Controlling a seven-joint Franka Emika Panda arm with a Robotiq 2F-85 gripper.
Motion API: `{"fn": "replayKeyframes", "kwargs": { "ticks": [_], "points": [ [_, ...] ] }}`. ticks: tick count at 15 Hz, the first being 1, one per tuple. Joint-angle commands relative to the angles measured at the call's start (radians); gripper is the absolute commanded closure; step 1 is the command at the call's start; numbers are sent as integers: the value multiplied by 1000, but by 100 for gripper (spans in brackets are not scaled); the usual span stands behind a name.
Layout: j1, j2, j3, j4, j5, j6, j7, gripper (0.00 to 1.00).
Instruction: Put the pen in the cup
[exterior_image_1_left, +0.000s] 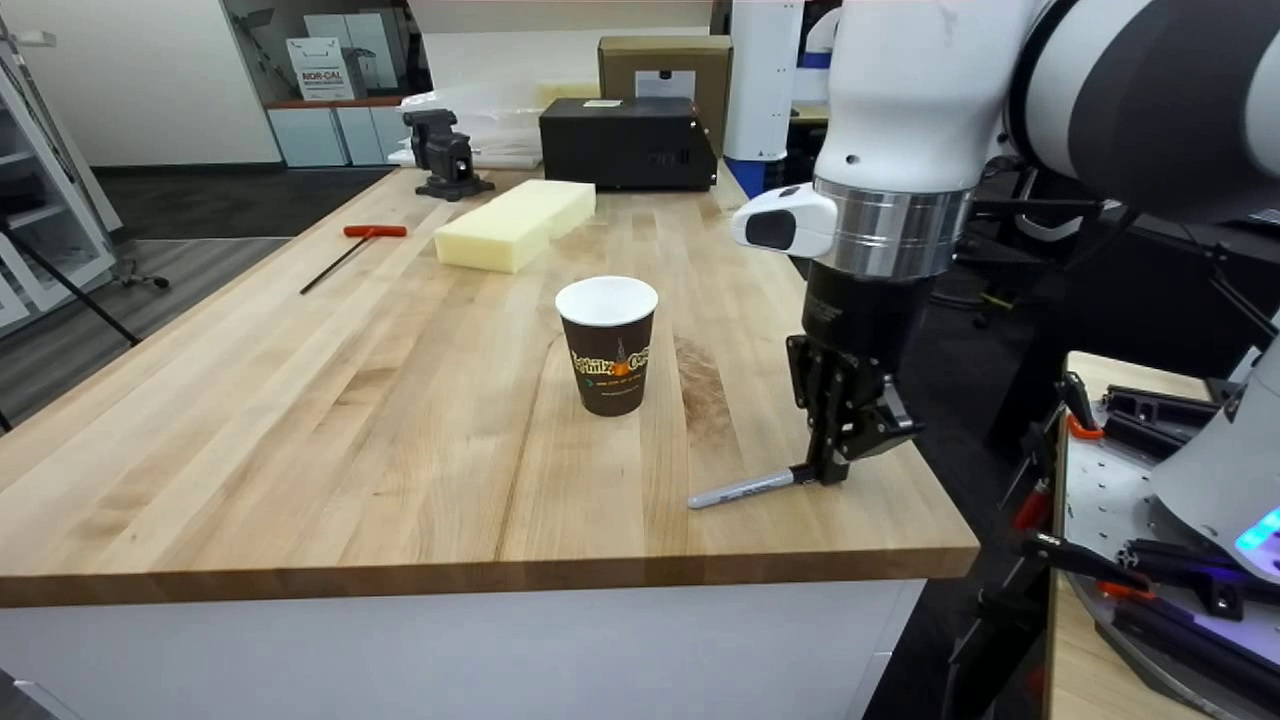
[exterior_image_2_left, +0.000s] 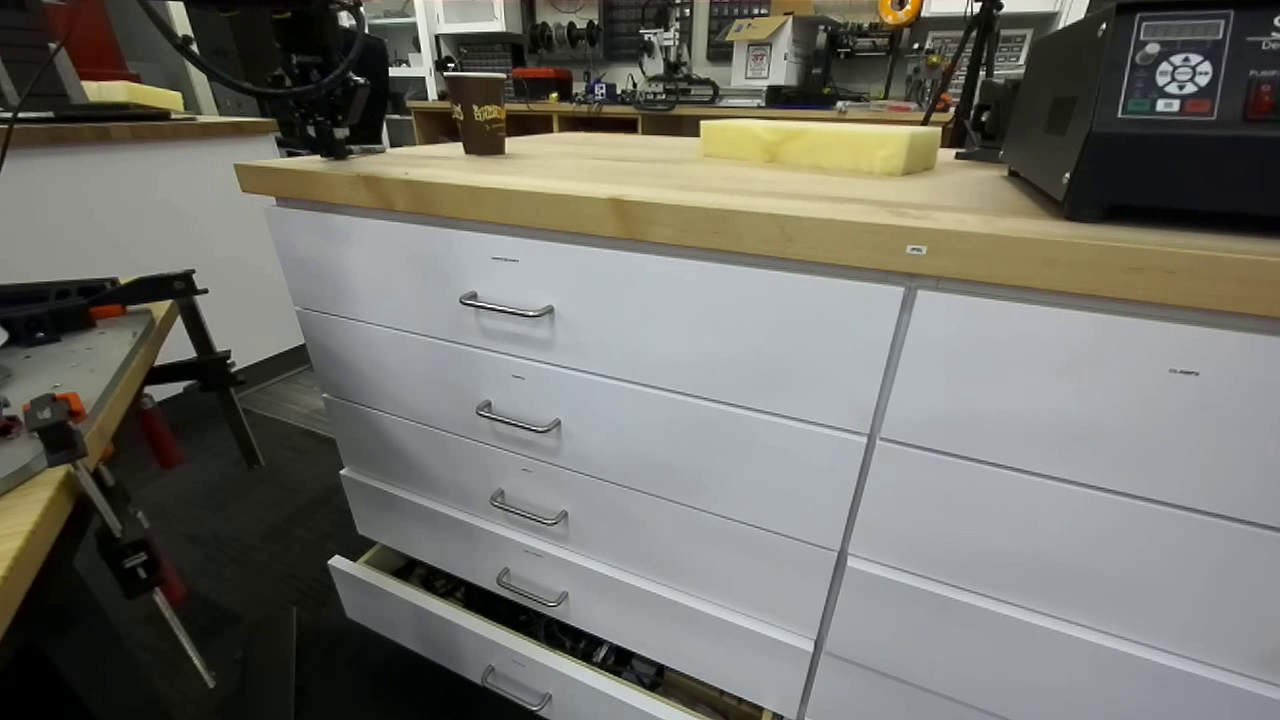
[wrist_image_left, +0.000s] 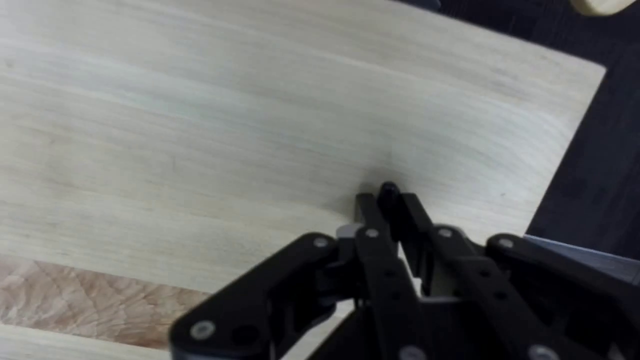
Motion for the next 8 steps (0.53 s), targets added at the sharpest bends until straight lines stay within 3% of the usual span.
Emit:
{"fn": "replayKeyframes", "kwargs": {
  "ticks": [1,4,8],
  "points": [
    [5,-45,1,47,-80,-204,96,96],
    [3,-45,0,107,-126,-322,124,96],
    [-28,2,-29,202,-189,-357,134,96]
  ]
}}
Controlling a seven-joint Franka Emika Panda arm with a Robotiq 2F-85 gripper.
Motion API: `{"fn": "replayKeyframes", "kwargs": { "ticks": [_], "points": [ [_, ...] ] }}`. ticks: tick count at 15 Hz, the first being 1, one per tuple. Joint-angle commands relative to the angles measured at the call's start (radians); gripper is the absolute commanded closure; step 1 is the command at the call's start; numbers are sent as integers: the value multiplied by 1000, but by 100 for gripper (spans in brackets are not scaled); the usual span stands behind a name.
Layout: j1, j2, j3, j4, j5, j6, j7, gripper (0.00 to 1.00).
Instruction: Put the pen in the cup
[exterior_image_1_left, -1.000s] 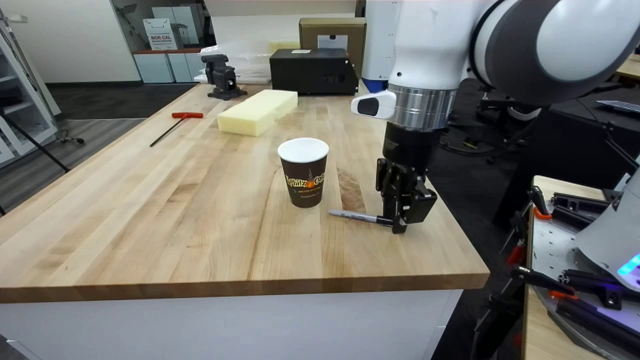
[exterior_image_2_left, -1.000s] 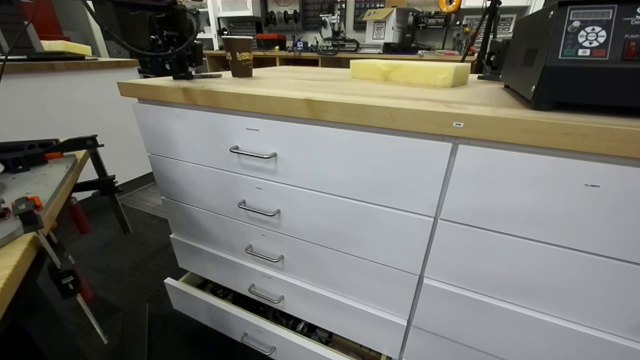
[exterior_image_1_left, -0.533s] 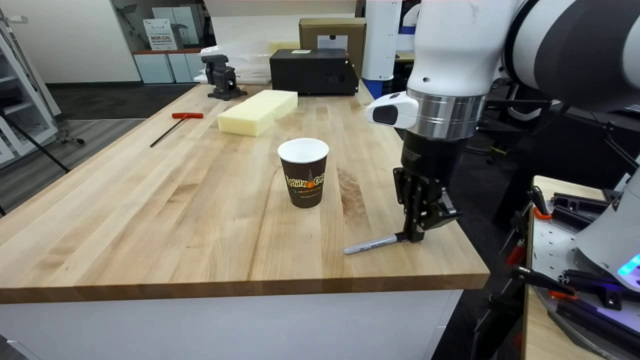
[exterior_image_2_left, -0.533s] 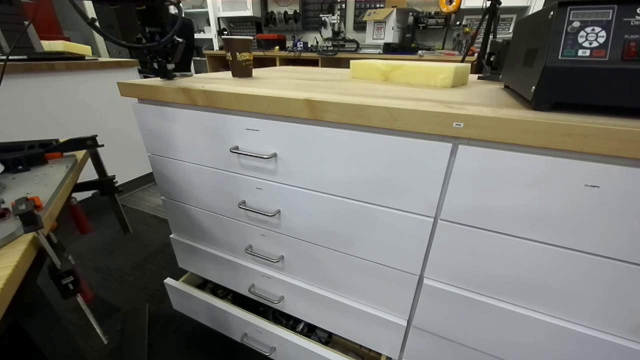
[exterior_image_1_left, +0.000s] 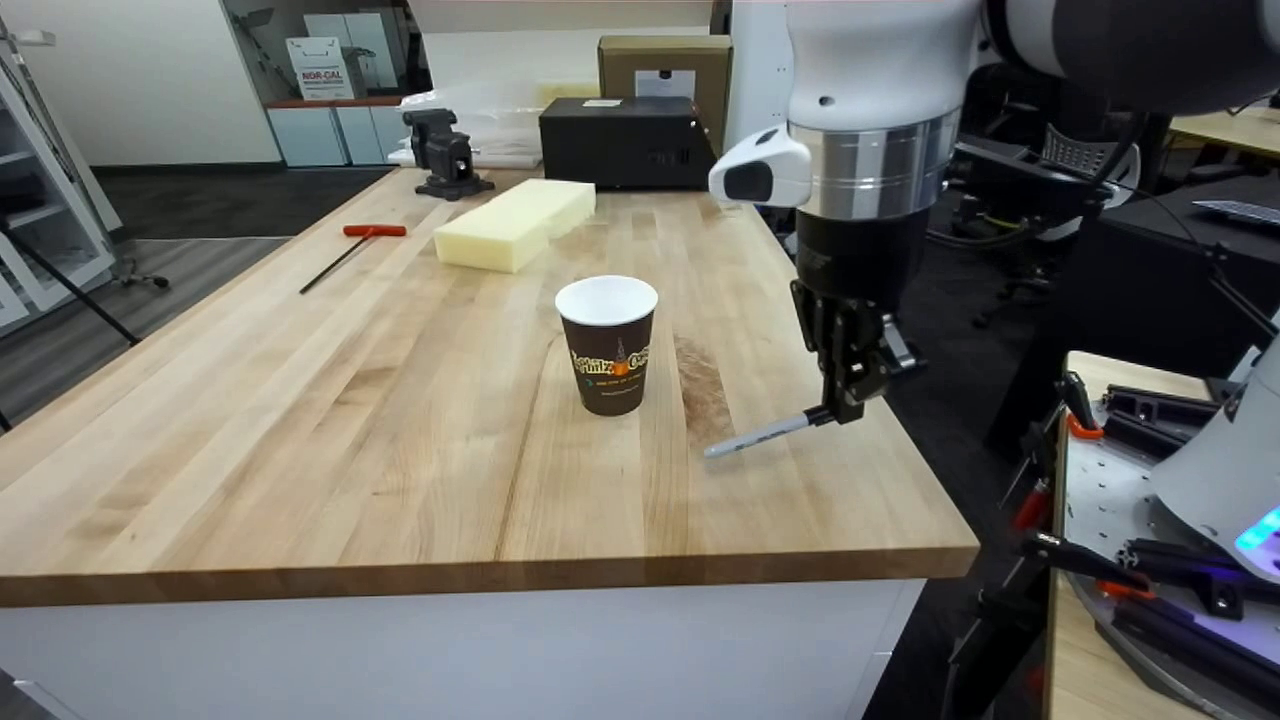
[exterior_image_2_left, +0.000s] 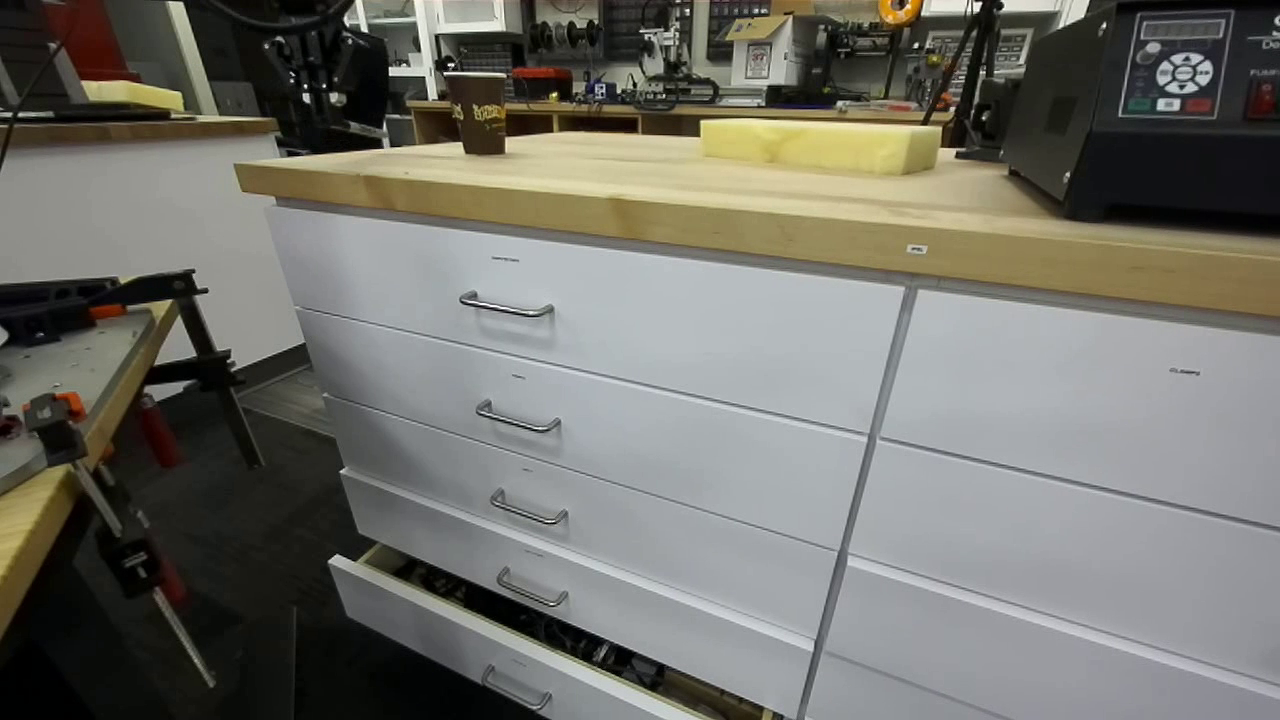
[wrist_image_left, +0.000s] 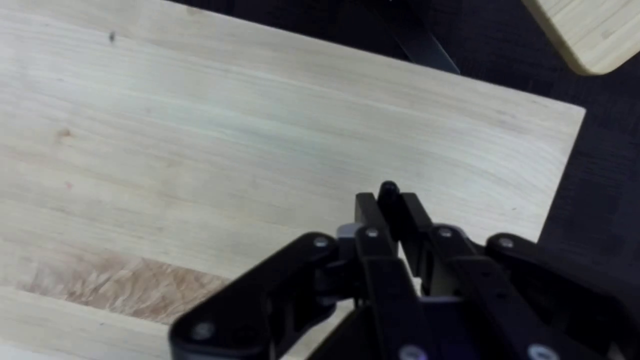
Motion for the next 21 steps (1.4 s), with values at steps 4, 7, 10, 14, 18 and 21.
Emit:
{"fn": "replayKeyframes", "kwargs": {
  "ticks": [4,7,10,14,18,21],
  "points": [
    [-46,65,-46,155,-114,-97,46,96],
    [-57,102,-59,223,-150,-183,44,96],
    [-58,133,-67,285,-160,-286,42,96],
    [-58,154,-75,352,-179,-387,33,96],
    [-64,171,-86,421,-200,-470,17,96],
    [-69,182,-96,462,-229,-533,13,96]
  ]
}}
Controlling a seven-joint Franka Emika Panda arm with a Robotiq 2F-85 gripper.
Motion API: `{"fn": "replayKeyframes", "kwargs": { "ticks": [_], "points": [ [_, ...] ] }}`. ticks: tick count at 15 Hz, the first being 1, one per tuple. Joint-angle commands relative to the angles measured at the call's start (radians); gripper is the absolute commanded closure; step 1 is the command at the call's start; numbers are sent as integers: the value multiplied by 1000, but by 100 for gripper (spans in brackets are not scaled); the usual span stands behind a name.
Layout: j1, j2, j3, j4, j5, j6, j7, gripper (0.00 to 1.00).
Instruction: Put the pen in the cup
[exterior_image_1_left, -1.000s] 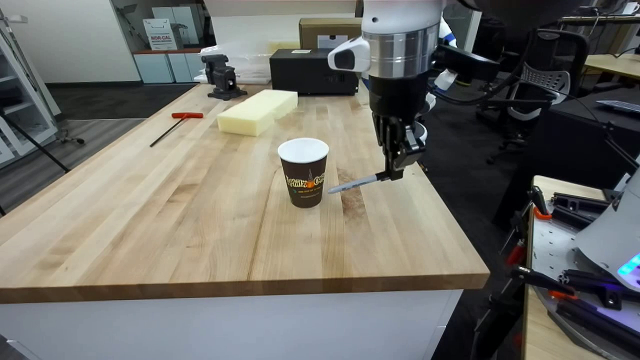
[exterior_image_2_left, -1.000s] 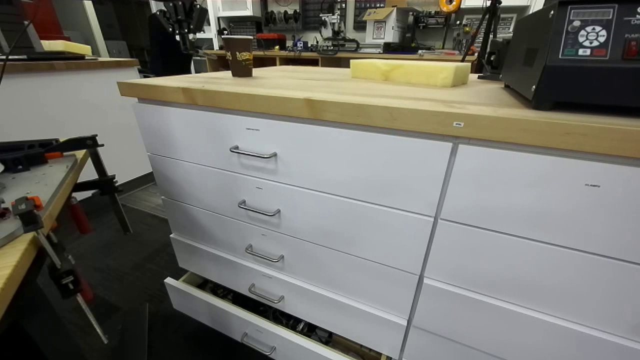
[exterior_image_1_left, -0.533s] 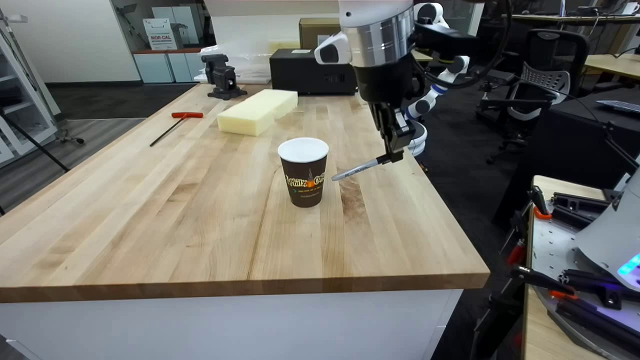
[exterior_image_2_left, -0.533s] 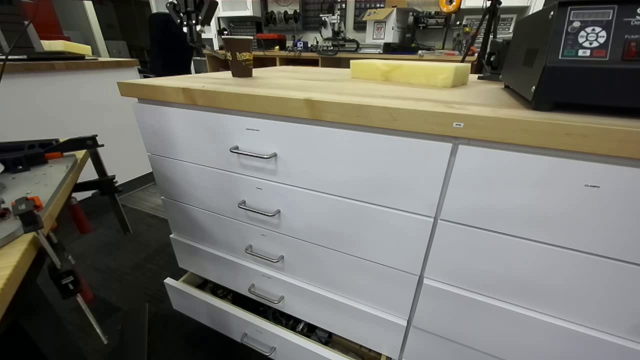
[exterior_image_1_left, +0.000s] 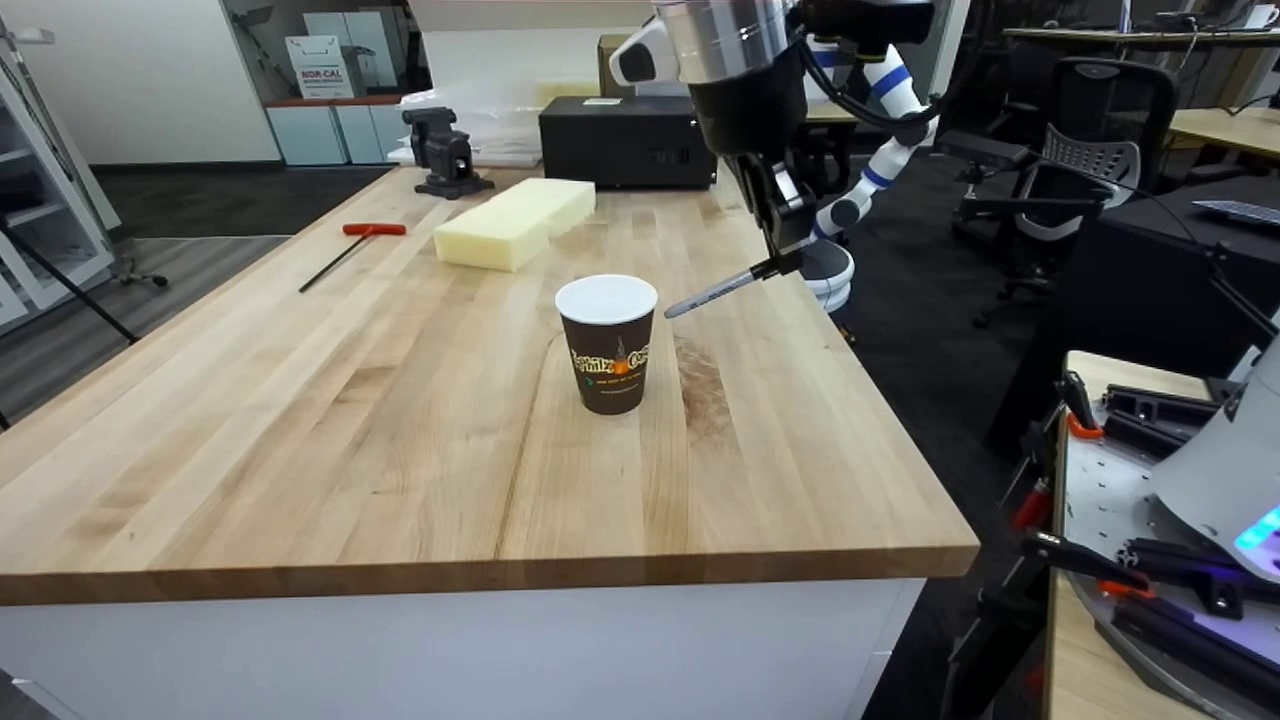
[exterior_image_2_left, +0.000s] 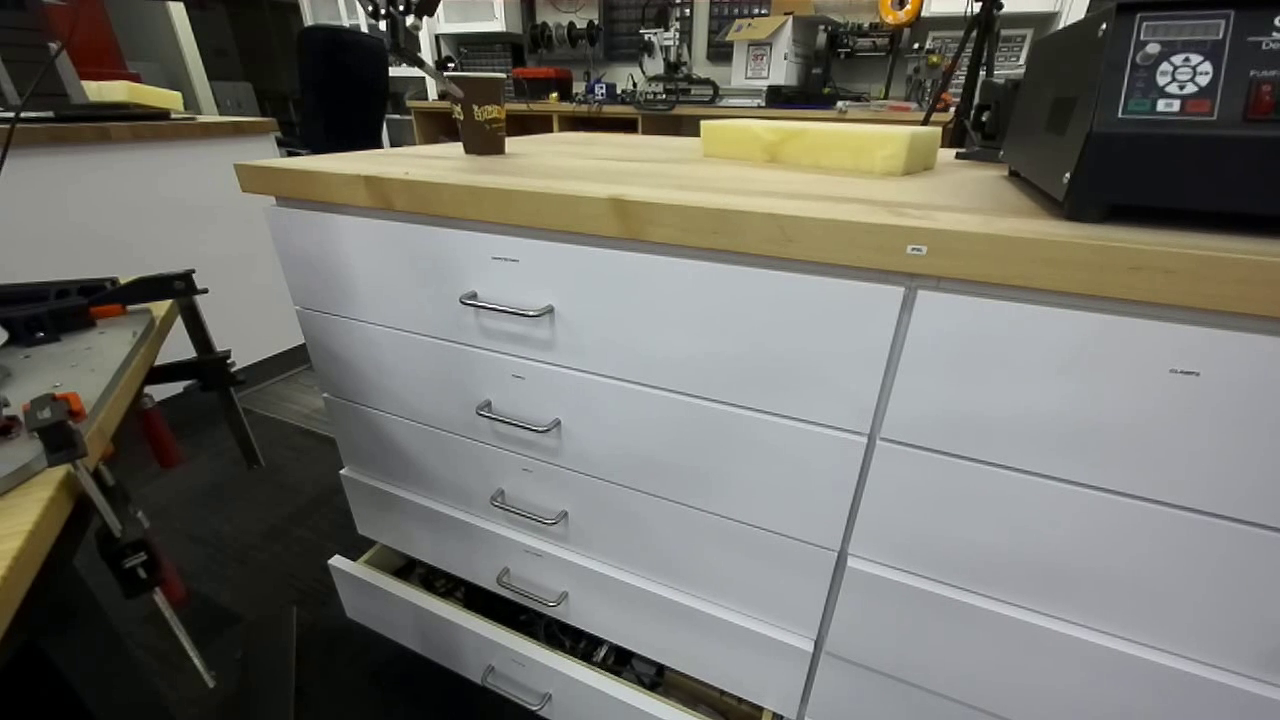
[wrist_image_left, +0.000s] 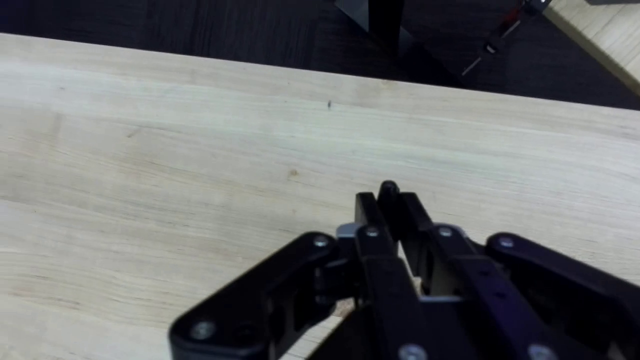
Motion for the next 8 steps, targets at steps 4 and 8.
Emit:
{"fn": "replayKeyframes", "kwargs": {
  "ticks": [4,8],
  "points": [
    [-10,41,-15,105,-54,-106,-3,96],
    [-12,54,-14,139,-53,-121,-6,96]
  ]
}}
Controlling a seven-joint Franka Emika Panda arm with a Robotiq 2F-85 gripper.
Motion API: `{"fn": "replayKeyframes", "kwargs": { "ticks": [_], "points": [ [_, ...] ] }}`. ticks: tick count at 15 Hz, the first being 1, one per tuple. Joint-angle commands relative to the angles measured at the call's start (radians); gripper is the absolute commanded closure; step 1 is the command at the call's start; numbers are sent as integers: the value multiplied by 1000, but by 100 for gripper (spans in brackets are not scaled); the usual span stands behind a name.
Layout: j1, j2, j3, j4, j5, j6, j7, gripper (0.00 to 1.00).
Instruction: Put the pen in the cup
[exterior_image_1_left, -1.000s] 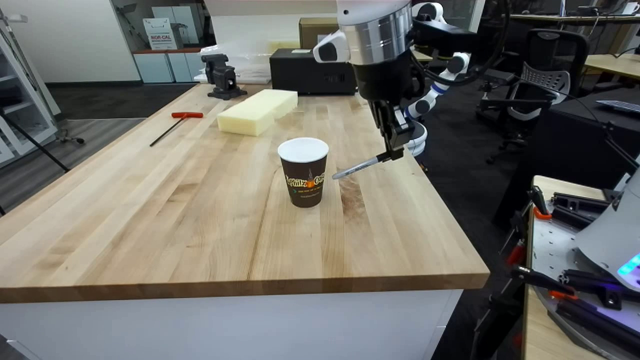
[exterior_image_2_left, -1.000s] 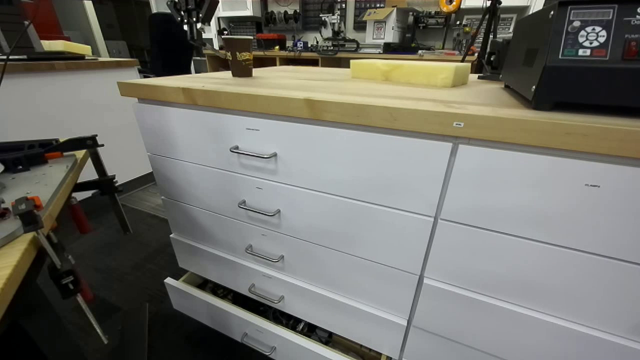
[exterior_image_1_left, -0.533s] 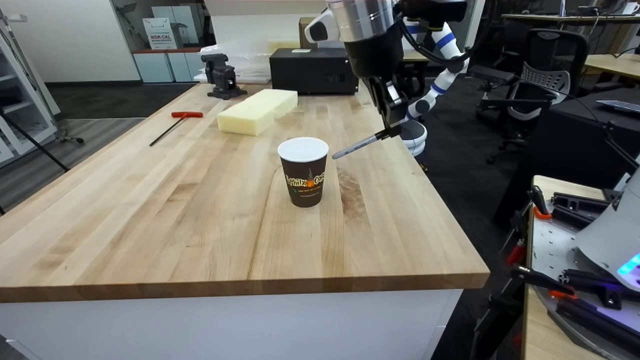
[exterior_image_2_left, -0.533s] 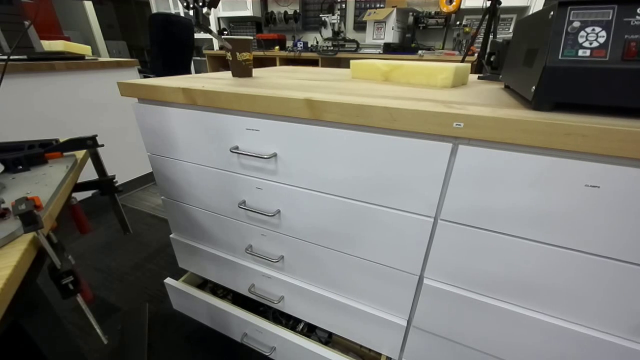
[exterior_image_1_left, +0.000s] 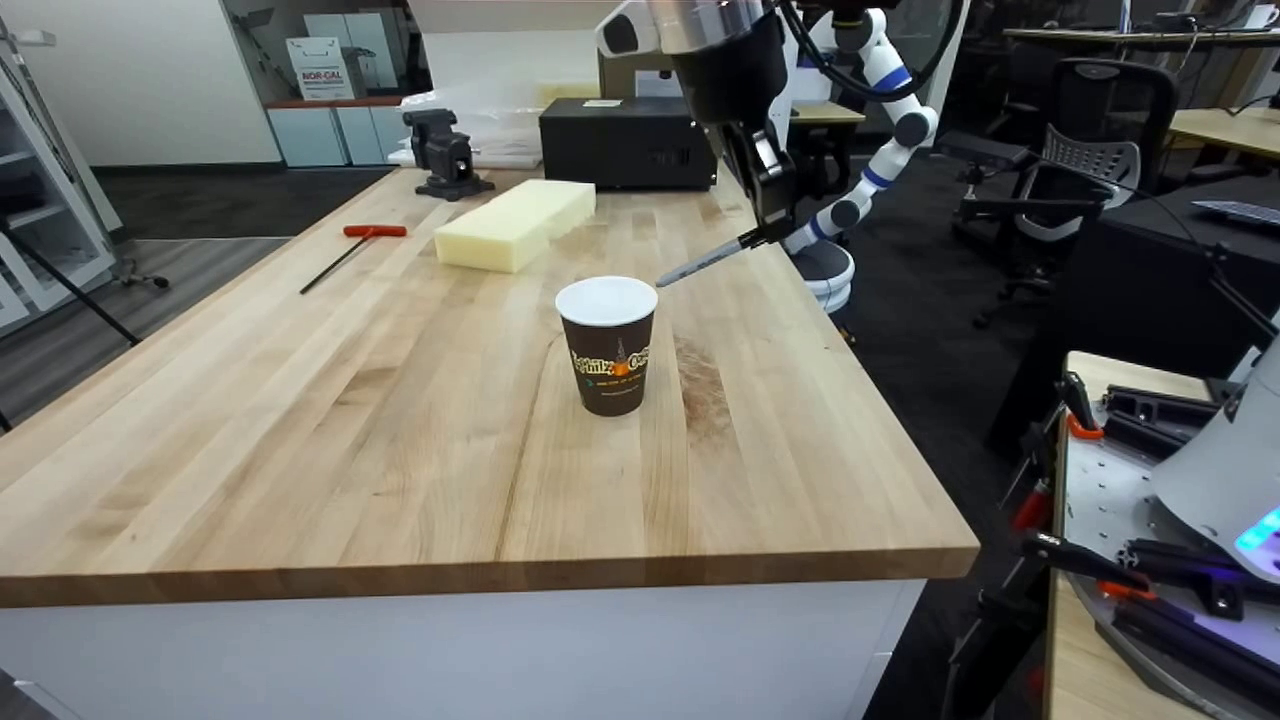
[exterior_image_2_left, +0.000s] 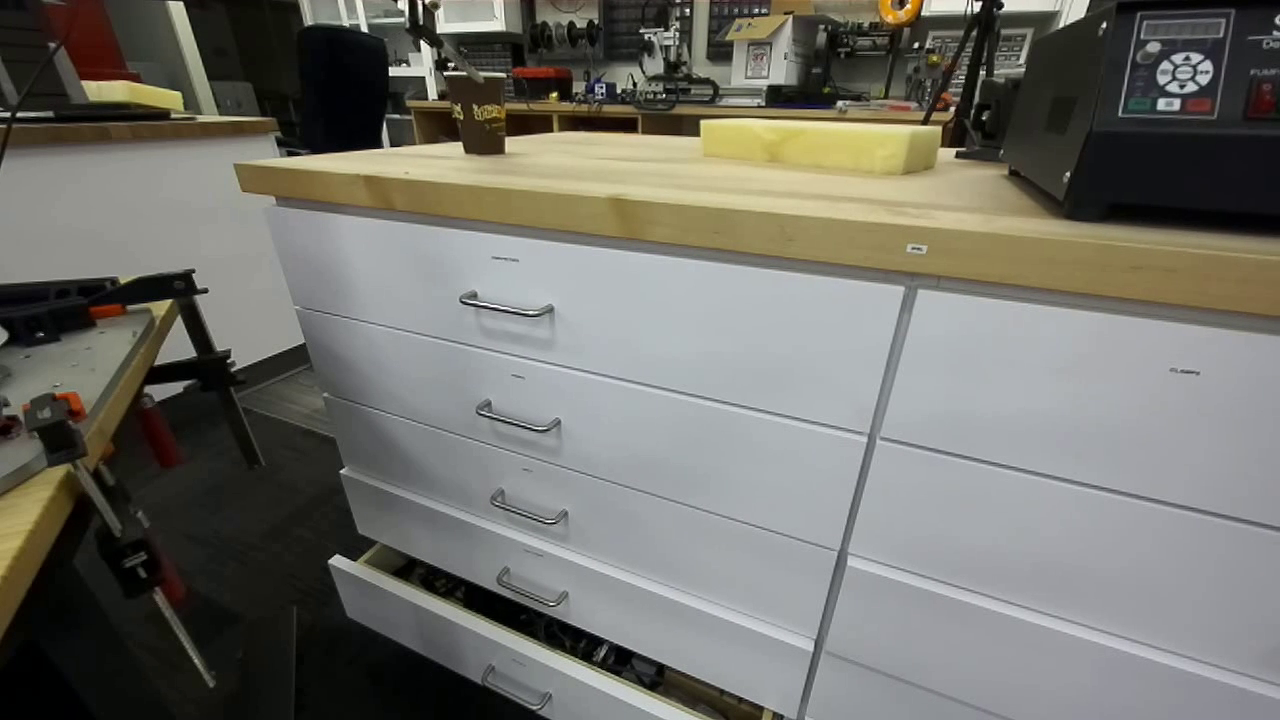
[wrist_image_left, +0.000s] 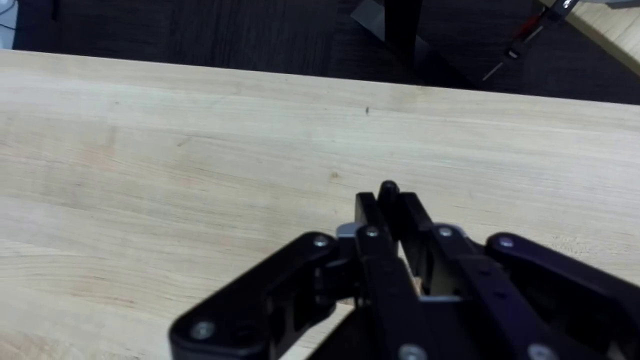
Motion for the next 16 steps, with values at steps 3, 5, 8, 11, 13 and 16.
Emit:
{"fn": "replayKeyframes", "kwargs": {
  "ticks": [3,5,8,11,13,16],
  "points": [
    [4,25,1,74,-16,-65,-5,96],
    [6,22,2,85,-18,-84,-7,96],
    [11,19,7,109,-14,-119,-3,96],
    [20,10,19,125,-6,-153,4,96],
    [28,8,27,136,-5,-173,8,96],
    [36,12,34,156,21,-177,6,96]
  ]
}}
